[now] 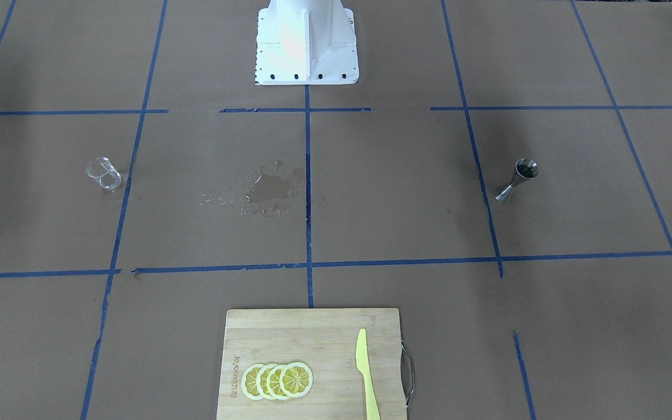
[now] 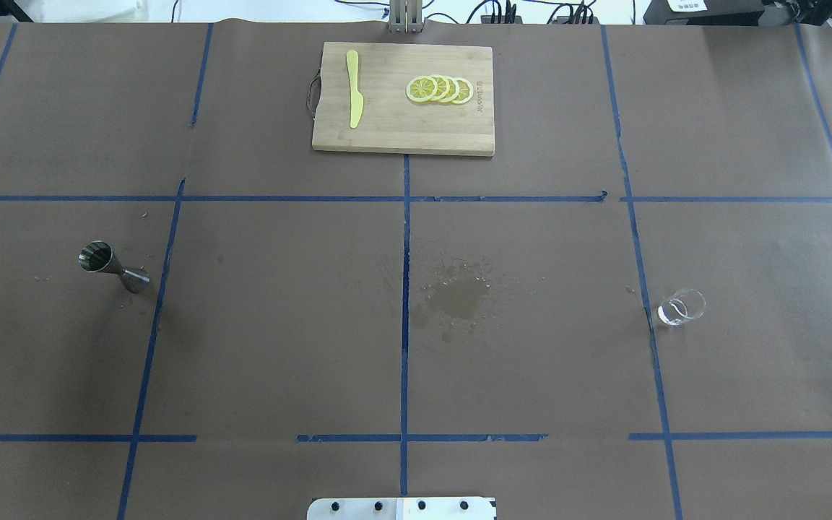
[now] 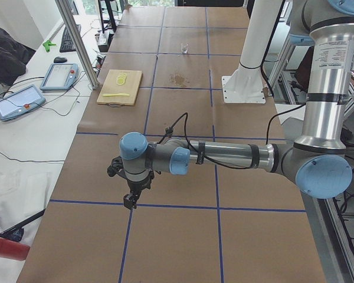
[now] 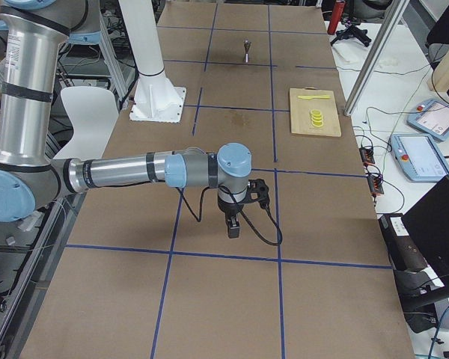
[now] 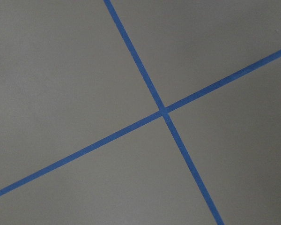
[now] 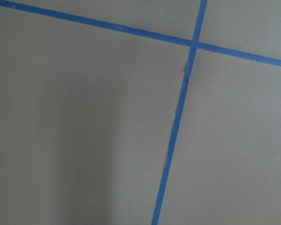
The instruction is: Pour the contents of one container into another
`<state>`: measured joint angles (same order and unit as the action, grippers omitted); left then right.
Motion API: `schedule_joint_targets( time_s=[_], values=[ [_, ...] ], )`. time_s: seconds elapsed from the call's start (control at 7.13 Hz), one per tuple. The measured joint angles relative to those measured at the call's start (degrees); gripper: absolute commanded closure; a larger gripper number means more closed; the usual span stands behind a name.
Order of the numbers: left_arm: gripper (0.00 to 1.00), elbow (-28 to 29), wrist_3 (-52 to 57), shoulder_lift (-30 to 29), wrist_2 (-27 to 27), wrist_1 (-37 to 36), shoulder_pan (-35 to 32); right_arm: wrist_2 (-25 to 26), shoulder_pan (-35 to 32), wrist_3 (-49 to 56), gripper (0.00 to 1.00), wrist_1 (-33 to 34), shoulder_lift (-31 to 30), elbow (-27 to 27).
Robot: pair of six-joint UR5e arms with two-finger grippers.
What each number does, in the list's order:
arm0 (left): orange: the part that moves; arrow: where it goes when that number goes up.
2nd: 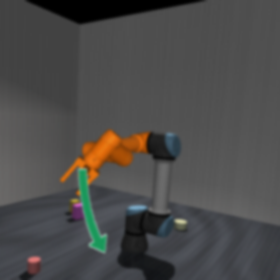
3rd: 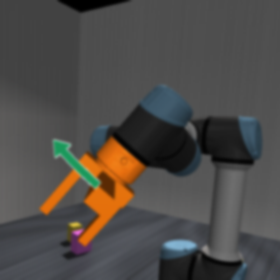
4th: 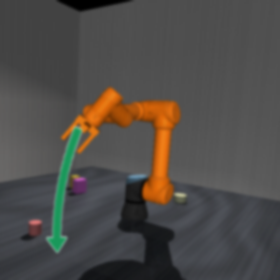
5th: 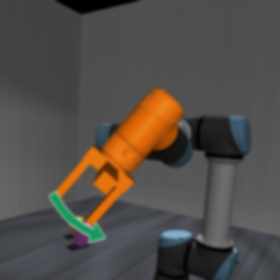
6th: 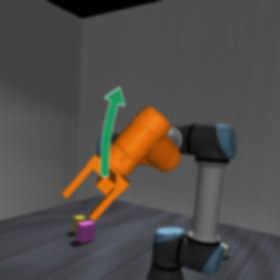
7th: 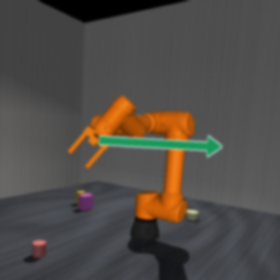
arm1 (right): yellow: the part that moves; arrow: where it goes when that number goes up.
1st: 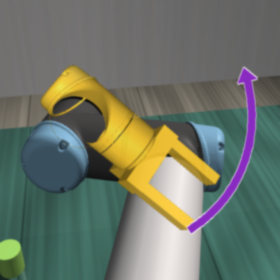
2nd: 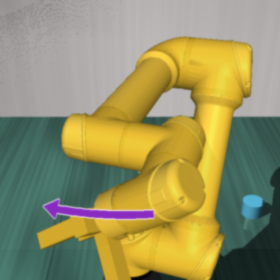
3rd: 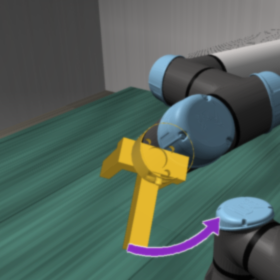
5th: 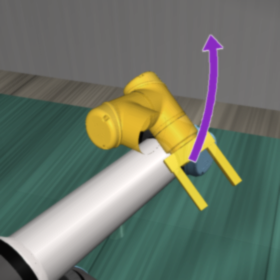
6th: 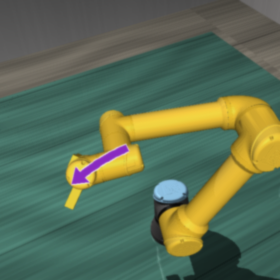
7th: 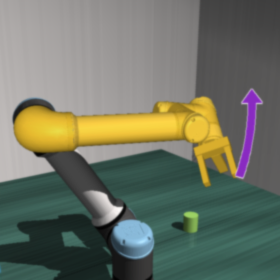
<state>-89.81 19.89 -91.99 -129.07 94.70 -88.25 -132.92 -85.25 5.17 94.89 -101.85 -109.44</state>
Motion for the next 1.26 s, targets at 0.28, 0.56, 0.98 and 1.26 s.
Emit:
schedule_joint_targets(
  time_s=[0.28,0.56,0.98,1.26],
  values=[
    [0.00,-1.46,-2.62,2.63,-2.29,0.06,-0.94,-3.54,-2.22,-0.01,0.00,0.21,-0.34,1.74],
    [0.00,-4.41,-15.19,4.22,-3.46,0.15,-1.18,-5.96,-4.13,0.07,0.00,0.23,-0.46,3.70],
    [0.00,-5.87,-28.98,4.60,-3.70,2.06,-1.18,-6.55,-6.02,0.29,0.00,0.05,-0.54,6.33],
    [0.00,-4.70,-29.95,4.65,-3.65,3.96,-1.09,-6.36,-6.21,-0.01,0.00,-0.12,-0.50,7.95]
  ],
)
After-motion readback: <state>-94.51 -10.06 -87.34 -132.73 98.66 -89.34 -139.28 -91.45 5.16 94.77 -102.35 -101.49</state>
